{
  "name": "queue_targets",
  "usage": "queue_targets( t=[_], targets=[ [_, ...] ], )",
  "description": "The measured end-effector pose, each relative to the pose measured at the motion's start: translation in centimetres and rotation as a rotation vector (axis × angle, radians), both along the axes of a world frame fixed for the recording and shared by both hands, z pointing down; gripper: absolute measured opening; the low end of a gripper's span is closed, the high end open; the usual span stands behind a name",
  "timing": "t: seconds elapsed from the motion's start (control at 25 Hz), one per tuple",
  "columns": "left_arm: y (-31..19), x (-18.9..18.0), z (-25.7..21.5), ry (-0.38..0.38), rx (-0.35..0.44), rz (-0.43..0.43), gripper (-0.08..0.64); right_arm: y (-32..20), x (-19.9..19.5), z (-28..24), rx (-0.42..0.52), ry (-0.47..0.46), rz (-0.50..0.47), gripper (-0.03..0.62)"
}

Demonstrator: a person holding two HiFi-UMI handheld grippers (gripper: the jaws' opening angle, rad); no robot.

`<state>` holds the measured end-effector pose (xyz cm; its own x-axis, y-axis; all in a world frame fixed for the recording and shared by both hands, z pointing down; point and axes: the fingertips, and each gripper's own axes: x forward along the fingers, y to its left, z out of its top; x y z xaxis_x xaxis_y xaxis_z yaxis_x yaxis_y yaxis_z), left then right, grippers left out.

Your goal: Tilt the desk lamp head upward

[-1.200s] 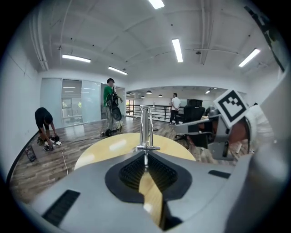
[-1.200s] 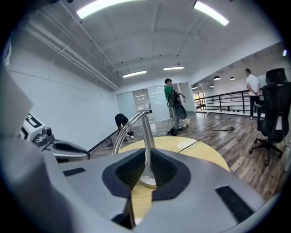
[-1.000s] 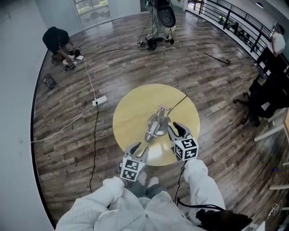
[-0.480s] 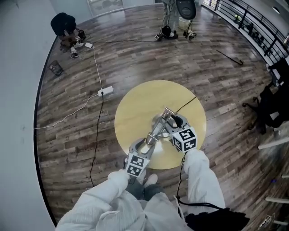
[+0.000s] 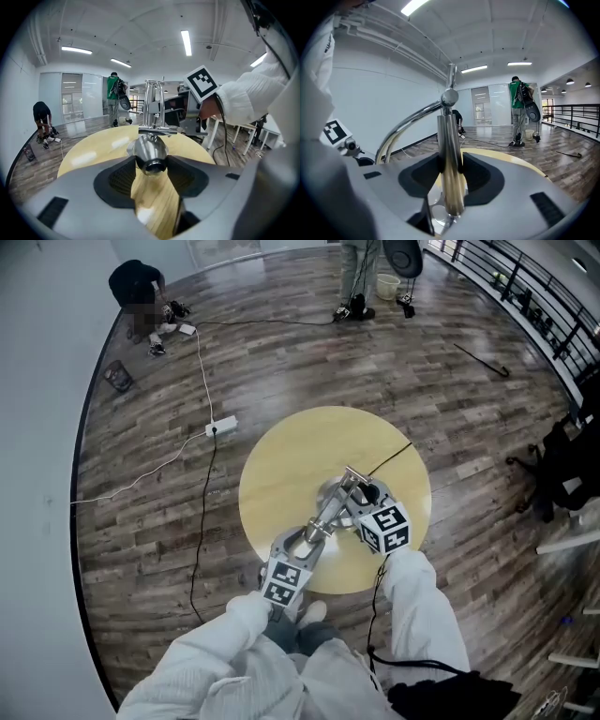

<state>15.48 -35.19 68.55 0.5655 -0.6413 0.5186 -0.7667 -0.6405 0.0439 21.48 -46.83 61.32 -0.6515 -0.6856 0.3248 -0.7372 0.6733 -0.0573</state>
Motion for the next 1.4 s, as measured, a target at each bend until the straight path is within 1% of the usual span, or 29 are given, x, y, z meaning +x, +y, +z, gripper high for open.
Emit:
queue_targets(
  t=[0.16, 0.4, 0.6, 0.88, 1.2, 1.4],
  targets=[
    [0.2, -0.1, -0.4, 0.010, -0.015, 0.015, 0.204, 0.2, -0.1, -0.1, 0.003, 0.015, -0.025, 0.155],
    [0.6, -0.6, -1.2, 0.016, -0.063, 0.036, 0.199, 0.0, -0.2, 0.0, 0.013, 0.048, -0.031, 0.153],
    [1.9, -1.0, -2.6, 0.004, -0.104, 0.043, 0.197, 0.3, -0.2, 0.1, 0.007, 0.075, -0.029, 0.153],
    [4.0, -2.0, -6.1, 0.042, -0.069, 0.035, 0.196, 0.6, -0.2, 0.2, 0.005, 0.095, -0.025, 0.153],
    [6.1, -3.1, -12.3, 0.046, -0.011, 0.013, 0.196, 0.8, -0.2, 0.0, 0.011, 0.095, -0.014, 0.153],
    [6.1, -3.2, -16.0, 0.042, 0.058, 0.007, 0.196, 0.8, -0.2, 0.0, 0.015, 0.091, -0.011, 0.153]
  ],
)
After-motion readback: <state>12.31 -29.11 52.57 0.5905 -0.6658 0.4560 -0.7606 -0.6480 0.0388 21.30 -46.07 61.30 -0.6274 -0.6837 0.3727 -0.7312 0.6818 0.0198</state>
